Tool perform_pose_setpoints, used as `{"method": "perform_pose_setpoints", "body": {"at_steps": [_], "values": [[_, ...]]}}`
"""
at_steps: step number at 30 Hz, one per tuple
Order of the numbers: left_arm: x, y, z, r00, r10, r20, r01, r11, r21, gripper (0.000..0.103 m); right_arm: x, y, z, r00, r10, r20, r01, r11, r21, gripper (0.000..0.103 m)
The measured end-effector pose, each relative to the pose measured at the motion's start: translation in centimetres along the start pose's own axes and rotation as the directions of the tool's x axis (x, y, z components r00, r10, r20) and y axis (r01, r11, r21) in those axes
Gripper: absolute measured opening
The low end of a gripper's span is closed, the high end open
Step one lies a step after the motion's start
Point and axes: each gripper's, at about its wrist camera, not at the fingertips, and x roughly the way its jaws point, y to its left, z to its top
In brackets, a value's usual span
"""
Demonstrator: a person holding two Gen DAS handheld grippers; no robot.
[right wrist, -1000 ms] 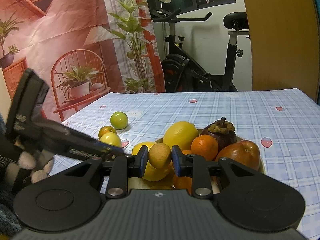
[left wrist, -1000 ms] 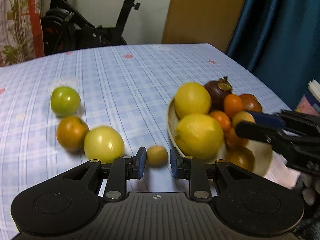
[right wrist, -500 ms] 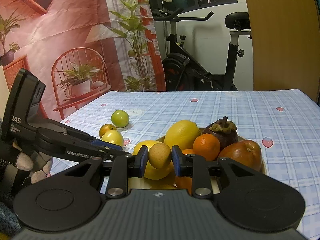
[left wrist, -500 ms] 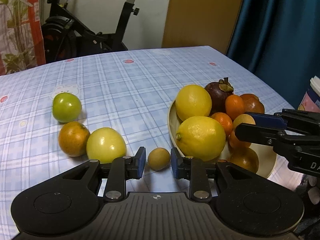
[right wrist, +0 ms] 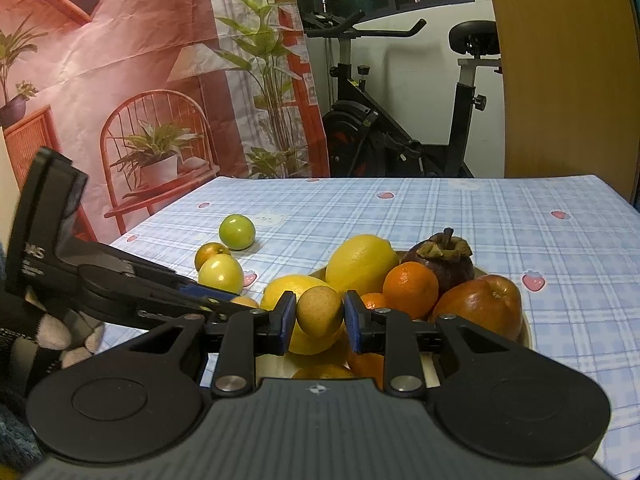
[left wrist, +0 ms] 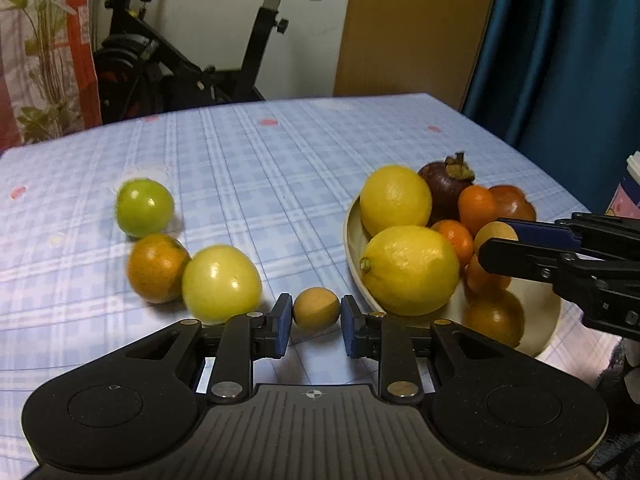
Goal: Organize fruits
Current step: 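Carry the tan fruit onto the cream plate and open the right gripper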
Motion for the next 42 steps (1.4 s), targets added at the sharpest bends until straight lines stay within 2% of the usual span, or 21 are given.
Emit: {"method": "perform_pose_setpoints", "body": {"at_steps": [5,11,16,24,42], "values": [[-3.0,-1.4,0.6,0.997,-0.046,0.061,0.044,0.998,0.036,0.028,-1.4,-0.7,0.6,0.999,-0.028,0.024,0.028,1.000,0.009,0.028],[-2.8,-4.7,0.2,0.991,-0.130,0.028,0.126,0.986,0.109,0.028,-3.0,-1.1,-0.5,0.999,-0.038,0.003,0.038,0.999,0.003,0.028],[-1.6,-6.1,-0.3,0.991,-0.133,0.001,0.132,0.984,0.122,0.028,-3.1,-0.7,-0.9,1.000,-0.026,0.009,0.026,1.000,-0.011,0.028],[-0.4,-6.3,-0.7,0.993,-0.115,-0.018,0.116,0.985,0.131,0.028,-1.2,-0.7,-1.4,1.000,0.000,0.000,0.000,1.000,-0.022,0.028],[-0.3,-6.0,-0.8,0.993,-0.114,-0.009,0.115,0.986,0.118,0.028,-0.5,-0.7,-1.7,1.000,-0.011,0.029,0.012,0.999,-0.046,0.029]]}}
